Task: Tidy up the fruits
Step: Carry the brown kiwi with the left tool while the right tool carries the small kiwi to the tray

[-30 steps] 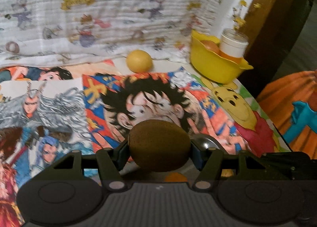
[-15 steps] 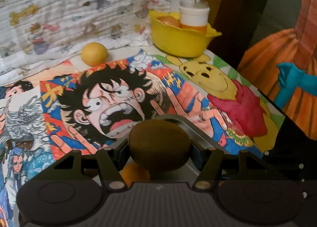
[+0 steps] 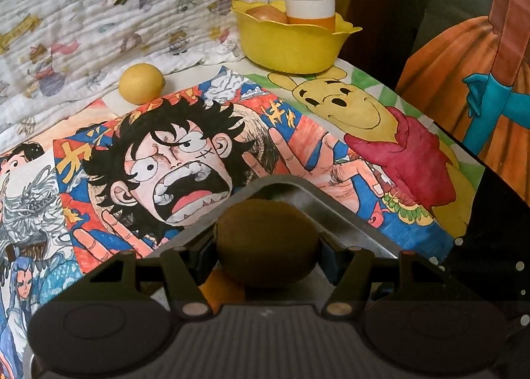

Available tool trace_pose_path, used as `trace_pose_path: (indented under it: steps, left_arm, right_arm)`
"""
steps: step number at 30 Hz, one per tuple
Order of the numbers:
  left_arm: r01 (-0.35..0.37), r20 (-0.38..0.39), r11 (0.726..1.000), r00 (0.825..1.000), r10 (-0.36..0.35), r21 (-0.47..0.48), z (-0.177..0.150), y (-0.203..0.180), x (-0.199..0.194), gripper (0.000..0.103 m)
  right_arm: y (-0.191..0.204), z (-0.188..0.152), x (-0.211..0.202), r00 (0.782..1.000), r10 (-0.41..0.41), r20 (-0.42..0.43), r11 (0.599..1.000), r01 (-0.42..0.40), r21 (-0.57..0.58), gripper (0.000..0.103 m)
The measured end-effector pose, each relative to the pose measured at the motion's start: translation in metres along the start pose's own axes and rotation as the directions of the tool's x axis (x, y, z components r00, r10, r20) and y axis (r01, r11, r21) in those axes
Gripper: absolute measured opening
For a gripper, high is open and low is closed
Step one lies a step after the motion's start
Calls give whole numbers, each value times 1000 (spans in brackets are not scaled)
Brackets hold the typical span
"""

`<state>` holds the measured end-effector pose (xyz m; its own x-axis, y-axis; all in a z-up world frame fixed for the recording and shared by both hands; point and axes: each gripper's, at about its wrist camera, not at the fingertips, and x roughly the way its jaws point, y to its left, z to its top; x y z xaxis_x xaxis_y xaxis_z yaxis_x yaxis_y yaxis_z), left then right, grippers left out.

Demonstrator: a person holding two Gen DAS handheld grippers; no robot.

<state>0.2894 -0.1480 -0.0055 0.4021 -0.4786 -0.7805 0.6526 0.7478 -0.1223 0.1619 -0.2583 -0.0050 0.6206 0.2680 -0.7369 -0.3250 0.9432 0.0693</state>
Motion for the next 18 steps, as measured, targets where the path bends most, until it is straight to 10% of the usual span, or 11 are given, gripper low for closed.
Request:
trace_pose_path:
  steps: [18]
  left_arm:
    - [12,39,993,999,-7,-115,-3,2,-22,82]
  right_arm:
    - [3,-5,-12,999,-25,41,999,24,42,57]
